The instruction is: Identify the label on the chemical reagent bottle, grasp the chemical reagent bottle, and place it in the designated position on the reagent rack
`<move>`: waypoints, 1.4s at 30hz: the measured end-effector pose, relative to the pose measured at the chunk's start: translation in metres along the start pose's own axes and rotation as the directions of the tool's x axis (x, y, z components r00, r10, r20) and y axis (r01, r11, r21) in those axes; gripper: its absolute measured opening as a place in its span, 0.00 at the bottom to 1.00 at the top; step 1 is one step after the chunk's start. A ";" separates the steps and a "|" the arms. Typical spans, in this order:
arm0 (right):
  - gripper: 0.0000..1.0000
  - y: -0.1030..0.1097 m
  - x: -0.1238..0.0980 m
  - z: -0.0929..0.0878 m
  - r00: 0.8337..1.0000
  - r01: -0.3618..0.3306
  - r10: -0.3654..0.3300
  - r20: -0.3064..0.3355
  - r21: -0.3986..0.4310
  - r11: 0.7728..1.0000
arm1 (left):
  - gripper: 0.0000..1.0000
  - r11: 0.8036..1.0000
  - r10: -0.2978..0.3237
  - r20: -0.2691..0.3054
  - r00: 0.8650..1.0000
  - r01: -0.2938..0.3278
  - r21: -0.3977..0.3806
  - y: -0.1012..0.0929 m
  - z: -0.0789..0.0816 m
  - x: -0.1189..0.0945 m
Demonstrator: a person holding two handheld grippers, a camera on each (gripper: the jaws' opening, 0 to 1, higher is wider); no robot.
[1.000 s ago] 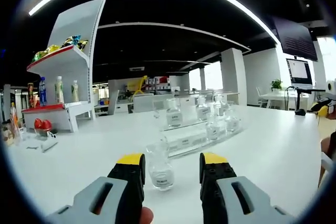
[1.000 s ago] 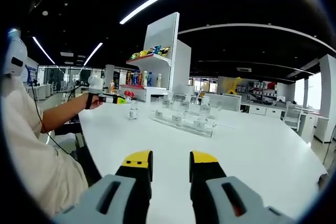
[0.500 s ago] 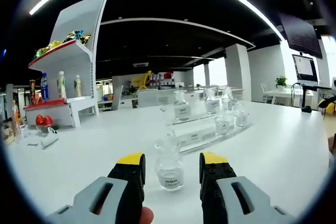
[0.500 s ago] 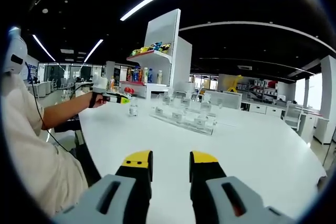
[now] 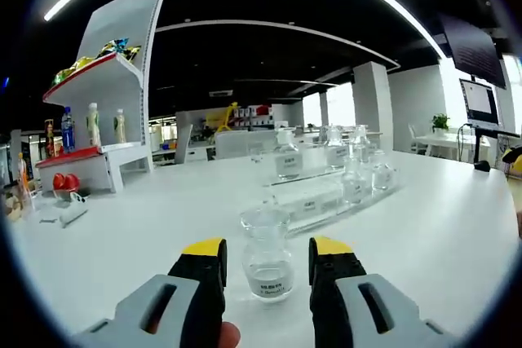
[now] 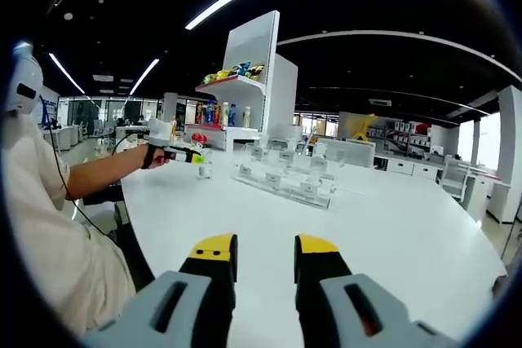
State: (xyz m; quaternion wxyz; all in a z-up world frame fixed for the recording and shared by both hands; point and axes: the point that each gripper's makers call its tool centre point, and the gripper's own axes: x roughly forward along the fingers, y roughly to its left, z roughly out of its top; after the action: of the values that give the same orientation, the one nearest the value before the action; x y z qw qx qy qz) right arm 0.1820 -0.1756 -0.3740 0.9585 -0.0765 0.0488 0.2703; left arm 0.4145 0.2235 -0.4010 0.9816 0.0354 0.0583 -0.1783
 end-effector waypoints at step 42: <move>0.28 -0.011 0.007 -0.010 1.000 0.011 -0.010 -0.027 0.020 1.000 | 0.22 0.997 0.067 0.040 0.997 -0.065 -0.033 0.000 -0.002 0.013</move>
State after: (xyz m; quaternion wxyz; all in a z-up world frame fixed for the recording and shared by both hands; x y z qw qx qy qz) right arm 0.1930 -0.1832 -0.3833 0.9599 -0.0708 0.0641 0.2636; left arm 0.4261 0.2194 -0.4042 0.9884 0.0180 0.0396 -0.1455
